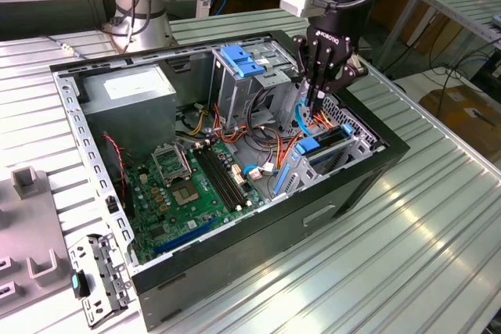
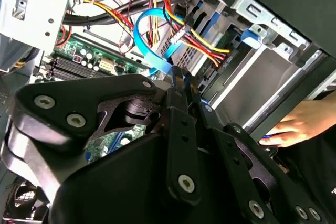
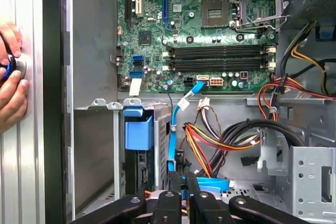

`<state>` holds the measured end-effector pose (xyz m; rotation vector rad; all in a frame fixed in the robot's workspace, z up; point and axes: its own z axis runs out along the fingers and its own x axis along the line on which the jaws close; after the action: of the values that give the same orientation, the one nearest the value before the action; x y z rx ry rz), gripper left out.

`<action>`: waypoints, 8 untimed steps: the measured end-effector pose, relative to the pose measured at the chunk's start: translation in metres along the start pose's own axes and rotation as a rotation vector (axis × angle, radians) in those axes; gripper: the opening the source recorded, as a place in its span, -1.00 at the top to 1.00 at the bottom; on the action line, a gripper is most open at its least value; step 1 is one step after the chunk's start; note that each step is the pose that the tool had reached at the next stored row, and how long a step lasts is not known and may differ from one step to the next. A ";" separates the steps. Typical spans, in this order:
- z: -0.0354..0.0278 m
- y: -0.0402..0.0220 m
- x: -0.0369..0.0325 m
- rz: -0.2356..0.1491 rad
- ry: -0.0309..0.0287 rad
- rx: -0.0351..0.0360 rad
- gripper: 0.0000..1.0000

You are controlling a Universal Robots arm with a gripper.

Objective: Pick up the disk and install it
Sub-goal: 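Insert the second disk wire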

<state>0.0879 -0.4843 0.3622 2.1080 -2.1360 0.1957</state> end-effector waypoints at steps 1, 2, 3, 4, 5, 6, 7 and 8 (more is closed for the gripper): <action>0.0005 0.0006 0.0023 -0.002 -0.0006 0.0006 0.68; 0.0012 0.0009 0.0050 -0.003 -0.0017 0.0012 0.68; 0.0018 0.0011 0.0078 -0.004 -0.0028 0.0017 0.68; 0.0027 0.0016 0.0120 -0.005 -0.0046 0.0023 0.68; 0.0033 0.0018 0.0149 -0.006 -0.0057 0.0027 0.68; 0.0042 0.0021 0.0187 -0.007 -0.0069 0.0033 0.68; 0.0049 0.0023 0.0218 -0.007 -0.0074 0.0039 0.68; 0.0057 0.0025 0.0252 -0.008 -0.0079 0.0045 0.68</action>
<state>0.0851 -0.5101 0.3613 2.1228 -2.1333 0.1918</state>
